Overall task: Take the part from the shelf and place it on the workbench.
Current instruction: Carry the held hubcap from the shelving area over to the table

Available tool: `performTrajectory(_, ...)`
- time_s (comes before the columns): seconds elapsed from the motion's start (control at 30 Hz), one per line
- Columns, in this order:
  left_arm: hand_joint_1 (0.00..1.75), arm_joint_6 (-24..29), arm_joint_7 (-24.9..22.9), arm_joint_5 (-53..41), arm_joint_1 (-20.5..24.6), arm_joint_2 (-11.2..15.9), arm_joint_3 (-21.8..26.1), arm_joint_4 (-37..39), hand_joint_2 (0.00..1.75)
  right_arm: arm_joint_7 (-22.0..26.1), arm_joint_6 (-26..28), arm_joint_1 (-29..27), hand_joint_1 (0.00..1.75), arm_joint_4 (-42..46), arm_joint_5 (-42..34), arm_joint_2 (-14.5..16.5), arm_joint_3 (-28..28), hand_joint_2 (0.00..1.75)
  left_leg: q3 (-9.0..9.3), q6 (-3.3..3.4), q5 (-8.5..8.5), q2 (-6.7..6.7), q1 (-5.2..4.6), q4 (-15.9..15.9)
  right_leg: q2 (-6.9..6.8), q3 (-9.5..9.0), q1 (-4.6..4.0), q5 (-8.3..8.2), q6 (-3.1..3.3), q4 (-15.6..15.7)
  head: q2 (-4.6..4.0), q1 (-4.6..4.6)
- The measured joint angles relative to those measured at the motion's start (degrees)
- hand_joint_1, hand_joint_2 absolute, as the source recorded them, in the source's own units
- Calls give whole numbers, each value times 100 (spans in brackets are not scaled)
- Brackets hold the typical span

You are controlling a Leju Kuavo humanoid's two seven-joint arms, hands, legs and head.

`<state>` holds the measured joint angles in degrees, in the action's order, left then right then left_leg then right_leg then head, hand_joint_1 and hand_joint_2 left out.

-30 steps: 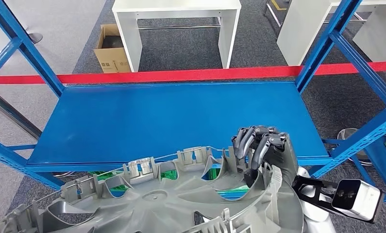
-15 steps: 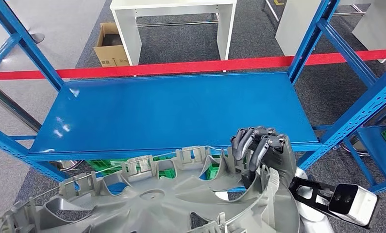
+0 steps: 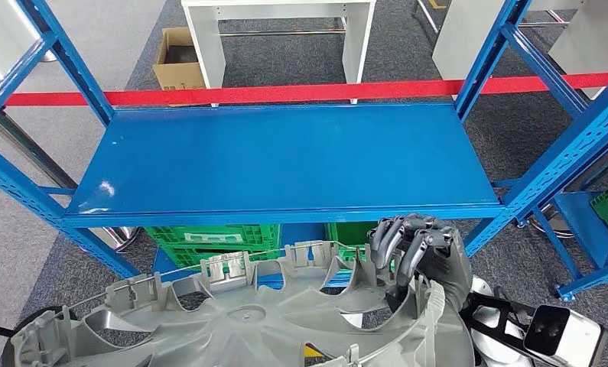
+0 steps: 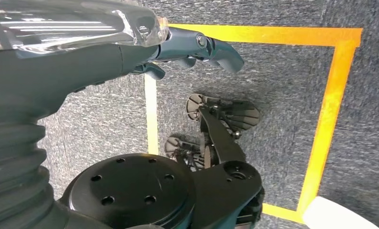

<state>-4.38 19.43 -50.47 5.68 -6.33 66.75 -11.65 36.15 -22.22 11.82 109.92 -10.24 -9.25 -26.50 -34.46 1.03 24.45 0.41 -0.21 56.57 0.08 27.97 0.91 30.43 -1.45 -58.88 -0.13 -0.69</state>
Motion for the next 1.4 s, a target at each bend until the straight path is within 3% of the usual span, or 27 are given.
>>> performTrajectory(0.03,0,4,-26,-15,1,1,-8,0,175,-2,-10,-28,175,31,11,-6,14,175,-25,-33,-33,-3,-6,18,4,-57,-12,26,35,127,0,-2)
performTrajectory(0.13,0,40,-154,-38,-8,15,-21,0,175,-10,-113,-161,175,113,61,0,70,175,-94,-139,-57,-21,3,44,-5,49,-14,-70,179,138,0,-5)
performTrajectory(0.2,0,69,-216,-37,-15,27,-21,0,175,-19,-209,-228,175,130,91,30,92,175,-251,-209,312,-34,25,366,-24,180,9,-187,269,151,0,-16)
performTrajectory(0.27,0,86,-237,-27,-14,33,-20,0,175,-25,-321,-264,175,133,108,79,102,175,-489,-260,865,-35,41,1088,-28,333,9,-313,297,147,0,-32)
performTrajectory(0.3,0,91,-240,-13,-12,38,-19,0,175,-25,-381,-273,175,129,109,107,103,175,-568,-273,1023,-35,45,1435,-28,417,8,-381,294,144,0,-35)
performTrajectory(0.33,0,95,-240,8,-12,44,-18,0,175,-20,-440,-277,175,120,101,133,103,175,-569,-279,1051,-35,46,1642,-28,499,8,-447,286,141,0,-35)
performTrajectory(0.37,0,101,-238,40,-12,48,-17,0,175,-3,-498,-277,175,104,89,154,102,175,-460,-277,958,-35,46,1639,-28,580,9,-509,273,138,0,-35)
performTrajectory(0.43,0,116,-227,119,-9,55,-5,0,175,86,-630,-262,175,50,58,174,104,175,69,-257,659,-37,47,1039,-28,705,9,-621,236,136,0,-35)
performTrajectory(0.5,0,136,-216,189,2,55,29,0,175,203,-744,-205,175,-18,29,180,114,175,662,-213,604,-50,30,192,-28,781,-7,-723,177,135,0,-32)
performTrajectory(0.53,0,153,-214,209,7,54,51,0,175,239,-783,-161,175,-48,15,185,121,175,818,-182,638,-59,17,-65,-31,802,-12,-776,141,140,0,-31)
performTrajectory(0.57,0,174,-221,221,10,51,73,0,175,258,-812,-117,175,-74,1,193,130,175,864,-142,662,-67,-1,-179,-33,816,-14,-830,101,153,0,-30)
performTrajectory(0.63,0,230,-247,231,10,42,105,0,175,261,-858,-47,175,-111,-31,203,155,175,774,-38,581,-56,-7,-192,-34,845,0,-884,25,165,0,-33)
performTrajectory(0.7,0,289,-281,229,14,33,122,0,175,242,-896,1,175,-137,-70,202,199,175,646,68,453,-29,8,-205,-27,971,7,-584,-25,-100,0,-11)
performTrajectory(0.77,0,329,-300,210,16,31,128,0,175,212,-915,37,175,-153,-102,186,251,175,495,122,323,-9,0,-200,-23,1188,9,0,-51,-822,0,12)
performTrajectory(0.8,0,341,-304,200,15,30,129,0,175,199,-920,47,175,-160,-109,176,279,175,419,132,257,-3,-14,-193,-23,1266,8,203,-59,-1214,0,12)
performTrajectory(0.83,0,350,-307,193,14,27,129,0,175,191,-925,50,175,-168,-113,163,305,175,344,140,195,1,-30,-183,-23,1276,5,277,-54,-1483,0,12)
performTrajectory(0.87,0,358,-309,193,15,24,129,0,175,184,-929,52,175,-177,-114,152,327,175,271,142,137,3,-45,-170,-23,1183,1,225,-38,-1544,0,11)
performTrajectory(0.9,0,366,-309,193,15,21,129,0,175,179,-932,54,175,-184,-115,143,344,175,200,142,83,3,-58,-155,-23,974,-6,93,-9,-1361,0,10)
performTrajectory(0.93,0,369,-310,192,16,17,129,0,175,176,-933,62,175,-190,-115,134,354,175,133,137,36,2,-67,-135,-23,666,-20,-41,29,-973,0,10)
performTrajectory(1.0,0,372,-310,189,17,8,129,0,175,174,-938,87,175,-192,-115,126,367,175,25,101,-52,-1,-81,-100,-22,80,-55,-96,105,-101,0,4)
performTrajectory(1.03,0,373,-307,184,18,4,129,0,175,174,-942,94,175,-192,-116,121,373,175,-5,72,-94,-1,-79,-91,-22,-68,-76,-70,134,165,0,6)
performTrajectory(1.13,0,354,-235,127,12,-8,127,1,175,197,-948,26,175,-190,-67,97,427,175,-60,-25,-194,-16,-64,-92,-32,-29,-91,-122,218,302,0,25)
performTrajectory(1.2,0,309,-160,73,-5,-14,122,2,175,258,-925,-113,175,-175,66,84,485,175,-167,-99,77,-39,-52,116,-55,78,-56,-238,292,322,0,18)
performTrajectory(1.3,0,227,-118,-8,-25,-7,102,2,175,320,-844,-420,175,-71,360,83,547,175,-461,-207,898,-42,15,1147,-72,301,-41,-429,327,318,0,-3)
performTrajectory(1.33,0,206,-121,-32,-28,-1,91,2,175,320,-821,-521,175,-23,444,86,558,175,-499,-228,1003,-41,34,1455,-74,384,-40,-494,320,312,0,-3)
performTrajectory(1.37,0,188,-130,-46,-31,3,81,2,175,316,-807,-609,175,21,501,89,563,175,-455,-240,968,-40,49,1592,-75,464,-37,-555,308,305,0,-4)
performTrajectory(1.4,0,175,-139,-54,-33,7,73,2,175,311,-798,-683,175,66,540,91,568,175,-299,-245,828,-39,62,1511,-74,548,-34,-613,293,294,0,-4)
